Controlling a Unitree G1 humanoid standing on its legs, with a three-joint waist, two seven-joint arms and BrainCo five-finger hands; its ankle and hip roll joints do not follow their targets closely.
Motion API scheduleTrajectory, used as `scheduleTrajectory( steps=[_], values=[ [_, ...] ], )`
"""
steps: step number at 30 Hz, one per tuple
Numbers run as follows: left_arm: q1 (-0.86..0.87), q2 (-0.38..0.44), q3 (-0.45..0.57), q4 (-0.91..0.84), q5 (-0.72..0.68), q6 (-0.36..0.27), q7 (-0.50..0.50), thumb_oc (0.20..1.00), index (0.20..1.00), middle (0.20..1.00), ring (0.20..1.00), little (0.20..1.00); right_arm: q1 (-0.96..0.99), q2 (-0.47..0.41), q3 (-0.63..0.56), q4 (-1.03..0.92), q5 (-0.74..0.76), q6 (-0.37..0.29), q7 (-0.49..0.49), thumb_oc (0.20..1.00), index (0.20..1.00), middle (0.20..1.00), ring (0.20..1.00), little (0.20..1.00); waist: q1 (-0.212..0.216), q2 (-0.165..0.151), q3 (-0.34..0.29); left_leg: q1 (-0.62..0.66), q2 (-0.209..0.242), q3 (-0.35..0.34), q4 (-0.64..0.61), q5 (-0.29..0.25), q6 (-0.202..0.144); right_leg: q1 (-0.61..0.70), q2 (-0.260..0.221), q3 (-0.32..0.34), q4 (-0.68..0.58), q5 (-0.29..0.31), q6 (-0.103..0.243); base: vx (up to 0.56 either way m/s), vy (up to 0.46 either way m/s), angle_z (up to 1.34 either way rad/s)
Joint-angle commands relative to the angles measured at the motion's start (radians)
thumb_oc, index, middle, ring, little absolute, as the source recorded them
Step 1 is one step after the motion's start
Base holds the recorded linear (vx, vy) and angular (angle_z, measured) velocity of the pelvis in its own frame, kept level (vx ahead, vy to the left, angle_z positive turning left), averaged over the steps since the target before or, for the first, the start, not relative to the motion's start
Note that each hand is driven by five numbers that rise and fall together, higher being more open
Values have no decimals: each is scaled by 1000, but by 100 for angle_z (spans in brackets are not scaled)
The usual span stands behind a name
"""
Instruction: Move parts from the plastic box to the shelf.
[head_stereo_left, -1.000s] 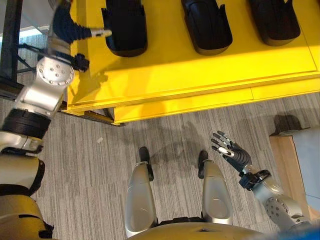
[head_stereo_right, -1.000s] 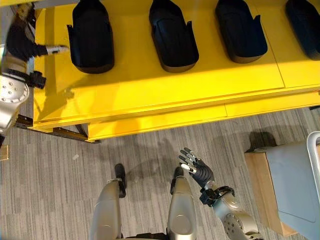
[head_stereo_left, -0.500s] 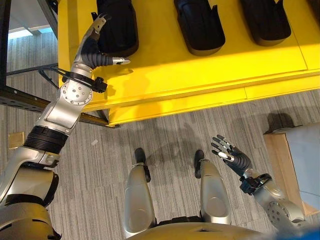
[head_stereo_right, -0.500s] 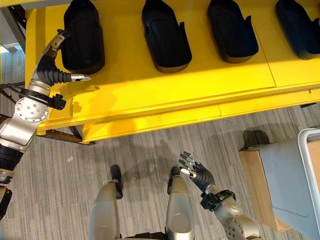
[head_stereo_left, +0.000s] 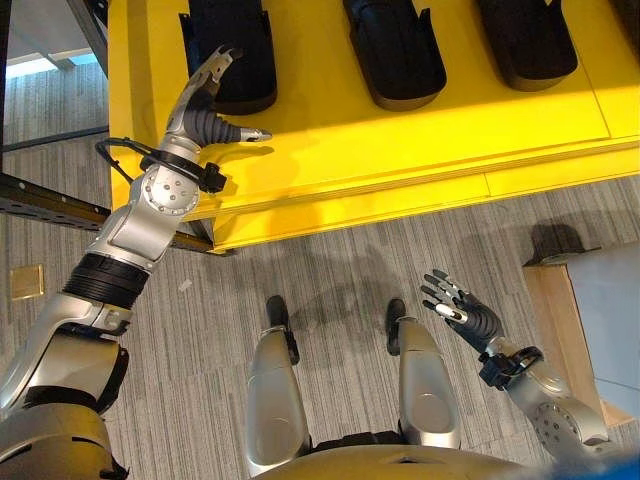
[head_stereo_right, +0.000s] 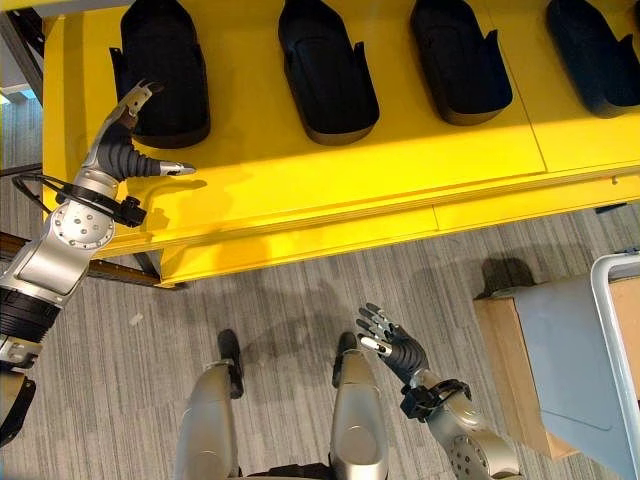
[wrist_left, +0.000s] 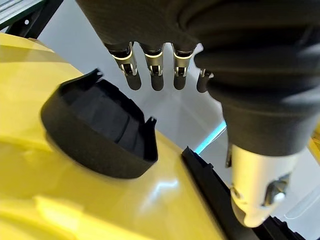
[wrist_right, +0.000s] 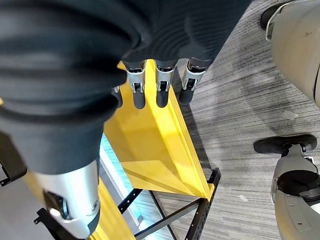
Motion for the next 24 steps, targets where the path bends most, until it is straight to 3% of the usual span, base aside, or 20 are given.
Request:
scheduleTrajectory(
  steps=[1,12,24],
  values=[
    [-79,-10,11,58,35,-16,16,1000,1000,1000,1000,1000,30,-11,-28,-66,-19,-18,13,1000,1000,1000,1000,1000,0,0,-37,21,52,20,52,-62,-16,45,-28,-20,-34,11,15,0,0,0],
    [-206,-7,-52,245,46,18,28,1000,1000,1000,1000,1000,38,-19,-21,-66,-11,-14,22,1000,1000,1000,1000,1000,-8,-6,-39,12,52,24,66,-66,-15,35,-27,-15,-24,13,15,0,0,0],
    [-399,16,-191,421,70,45,4,1000,1000,1000,1000,1000,44,-32,-17,-68,2,-11,28,1000,1000,1000,1000,1000,-22,-5,-44,7,55,27,67,-64,-16,22,-25,-7,-17,12,19,0,0,0]
  ],
)
